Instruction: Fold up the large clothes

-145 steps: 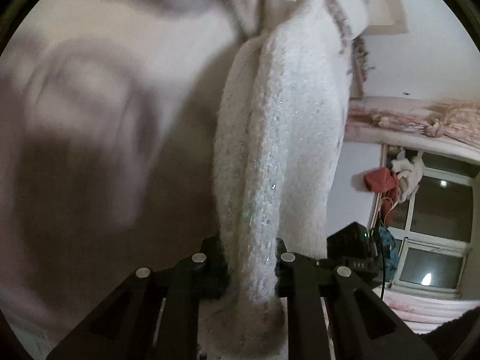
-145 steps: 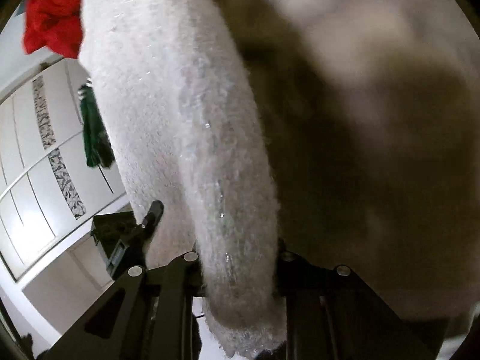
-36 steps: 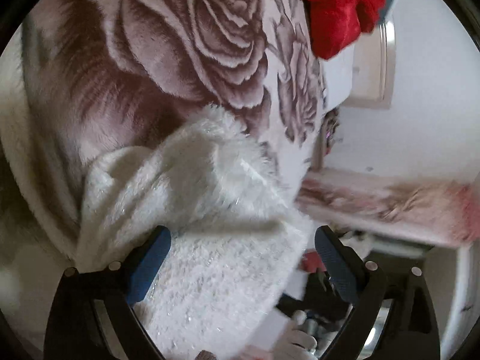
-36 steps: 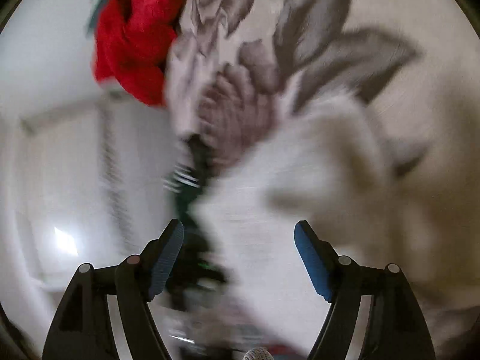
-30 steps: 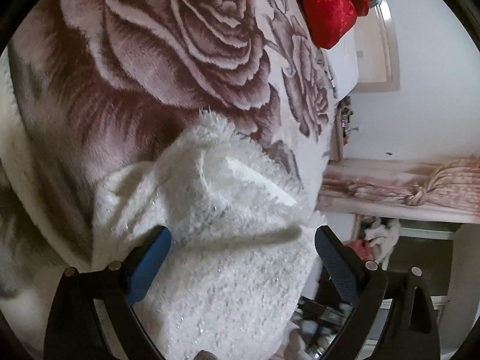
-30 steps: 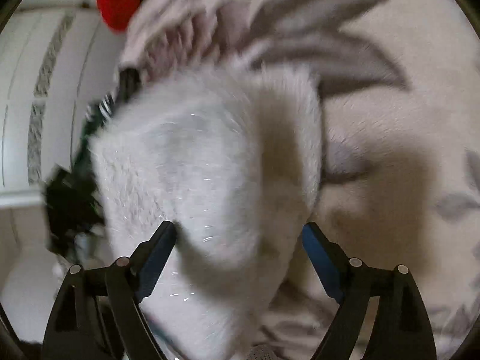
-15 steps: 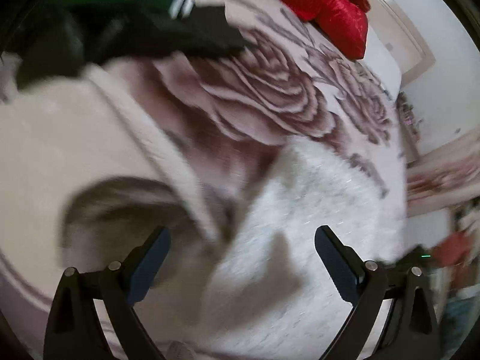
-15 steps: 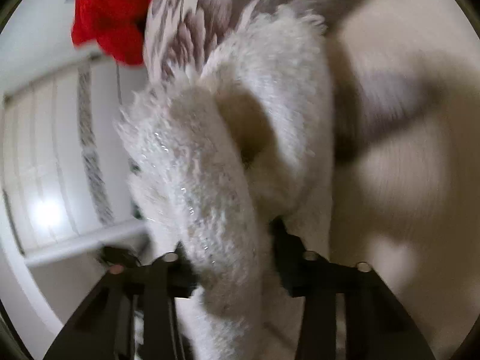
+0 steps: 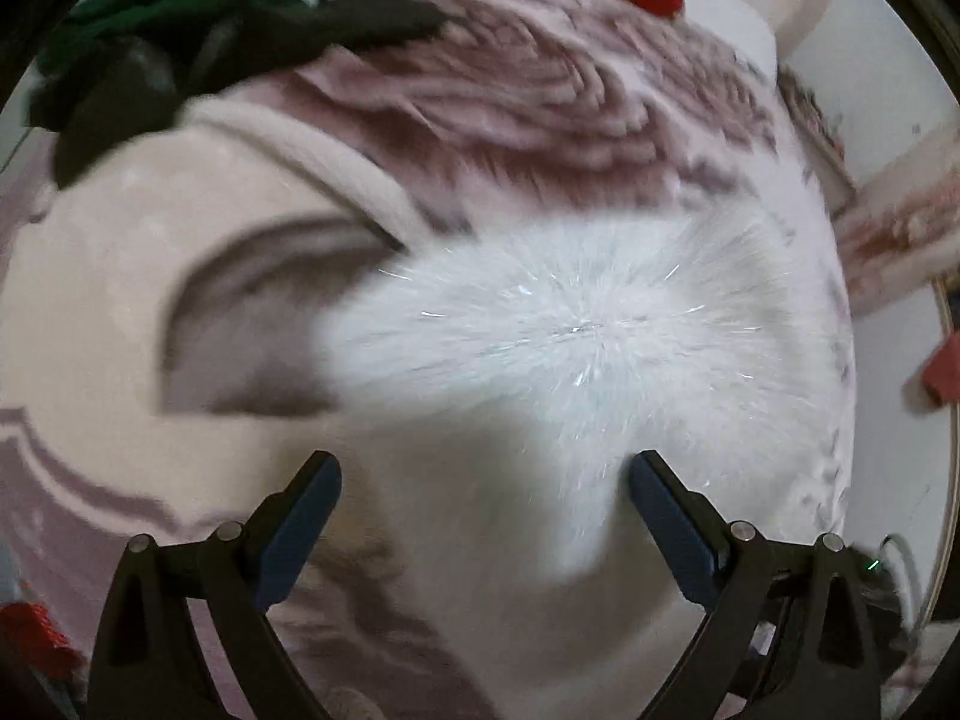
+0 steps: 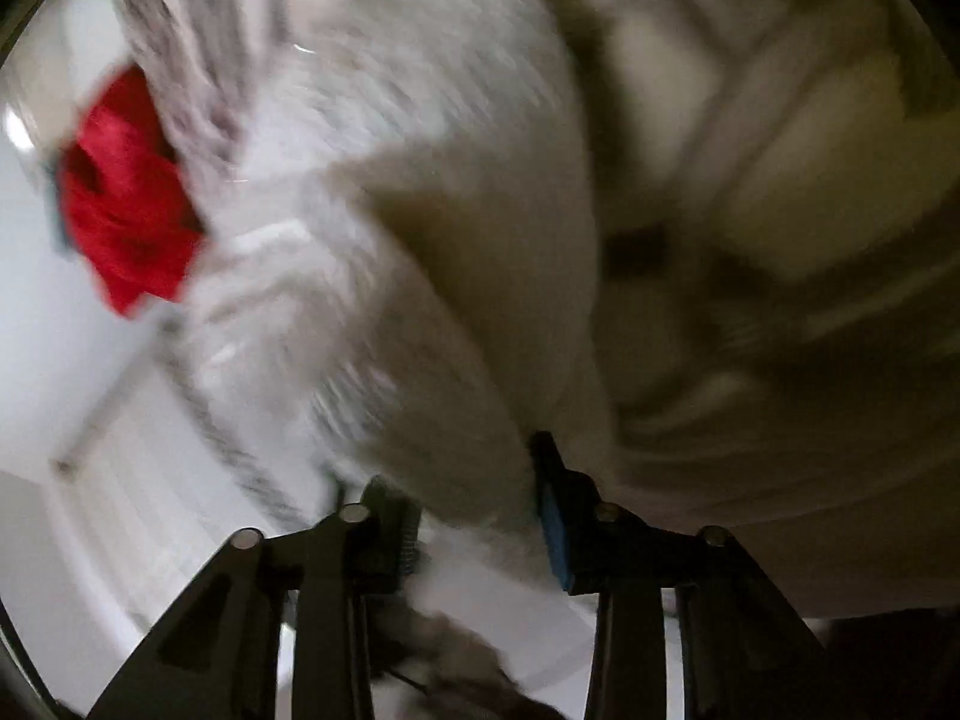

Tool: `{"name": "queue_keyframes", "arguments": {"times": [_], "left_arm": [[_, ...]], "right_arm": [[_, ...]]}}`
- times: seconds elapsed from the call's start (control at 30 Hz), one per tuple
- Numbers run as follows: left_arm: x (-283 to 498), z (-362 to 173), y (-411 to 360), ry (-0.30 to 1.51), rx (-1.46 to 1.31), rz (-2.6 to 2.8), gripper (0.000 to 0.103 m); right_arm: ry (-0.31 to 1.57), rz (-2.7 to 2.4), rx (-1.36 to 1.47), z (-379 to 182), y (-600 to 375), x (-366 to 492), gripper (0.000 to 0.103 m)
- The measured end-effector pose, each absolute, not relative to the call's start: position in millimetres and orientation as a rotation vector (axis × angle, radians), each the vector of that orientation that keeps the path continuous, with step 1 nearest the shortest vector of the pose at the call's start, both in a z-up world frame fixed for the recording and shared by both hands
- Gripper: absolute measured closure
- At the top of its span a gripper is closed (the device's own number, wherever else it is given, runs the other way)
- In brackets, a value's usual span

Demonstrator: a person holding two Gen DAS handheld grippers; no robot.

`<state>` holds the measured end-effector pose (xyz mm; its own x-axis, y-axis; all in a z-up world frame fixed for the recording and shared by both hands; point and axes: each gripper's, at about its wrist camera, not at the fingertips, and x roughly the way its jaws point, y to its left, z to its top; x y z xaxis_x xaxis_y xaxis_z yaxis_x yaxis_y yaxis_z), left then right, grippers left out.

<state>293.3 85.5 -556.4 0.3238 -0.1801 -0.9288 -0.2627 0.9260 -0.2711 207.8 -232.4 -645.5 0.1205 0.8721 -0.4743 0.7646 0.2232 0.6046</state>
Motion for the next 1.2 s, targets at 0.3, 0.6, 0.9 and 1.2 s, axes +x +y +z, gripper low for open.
{"name": "queue_keyframes", "arguments": {"times": [0.3,0.6,0.9,1.2], "left_arm": [[315,-568,81,1.196,-0.443,0.051,0.0],[303,-570,91,1.177,-0.513,0.04,0.001],[235,-534,114,1.142,-0.703,0.116,0.001],[268,-565,65,1.19,-0.736,0.068,0.0]], "right_arm": [[1.577,0.41,0.68,-519,-240,324,0.035],[1.789,0.802,0.289,-562,-97,406,0.027],[1.711,0.677,0.445,-490,-106,384,0.084],[1.707,0.417,0.043,-538,-119,441,0.084]]}}
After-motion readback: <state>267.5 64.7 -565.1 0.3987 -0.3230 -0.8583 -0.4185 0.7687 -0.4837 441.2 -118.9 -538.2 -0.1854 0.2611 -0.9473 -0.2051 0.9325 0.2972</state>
